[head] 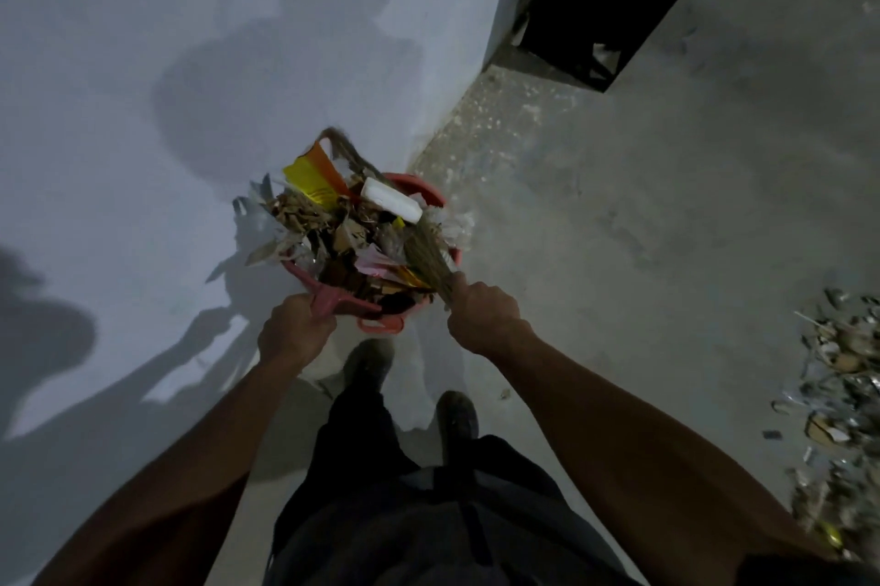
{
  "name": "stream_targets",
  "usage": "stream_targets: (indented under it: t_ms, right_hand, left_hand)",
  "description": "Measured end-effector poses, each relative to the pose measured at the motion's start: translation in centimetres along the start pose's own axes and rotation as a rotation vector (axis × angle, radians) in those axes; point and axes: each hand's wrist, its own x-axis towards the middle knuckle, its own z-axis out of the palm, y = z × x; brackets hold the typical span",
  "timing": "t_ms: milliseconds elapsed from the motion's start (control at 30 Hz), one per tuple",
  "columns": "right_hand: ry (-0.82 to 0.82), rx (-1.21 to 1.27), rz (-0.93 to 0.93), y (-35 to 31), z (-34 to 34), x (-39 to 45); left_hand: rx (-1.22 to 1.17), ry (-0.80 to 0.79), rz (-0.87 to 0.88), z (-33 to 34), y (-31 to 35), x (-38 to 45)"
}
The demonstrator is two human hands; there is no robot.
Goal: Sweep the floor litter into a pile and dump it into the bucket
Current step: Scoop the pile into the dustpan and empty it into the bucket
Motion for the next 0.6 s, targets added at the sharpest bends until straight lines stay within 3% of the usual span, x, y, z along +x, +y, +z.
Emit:
stream_targets:
  t_ms: [333, 600]
  right_hand:
    - [-0.12, 0.109, 0.193, -5.4, 2.3, 8.1]
    - [-0.221, 0.13, 0.268, -4.9, 5.2, 13.2]
  left_hand:
    - [0.159, -0.223, 0.106, -2.4, -0.4, 12.4]
    - [0.286, -0.327, 0.143, 0.9, 0.3, 18.9]
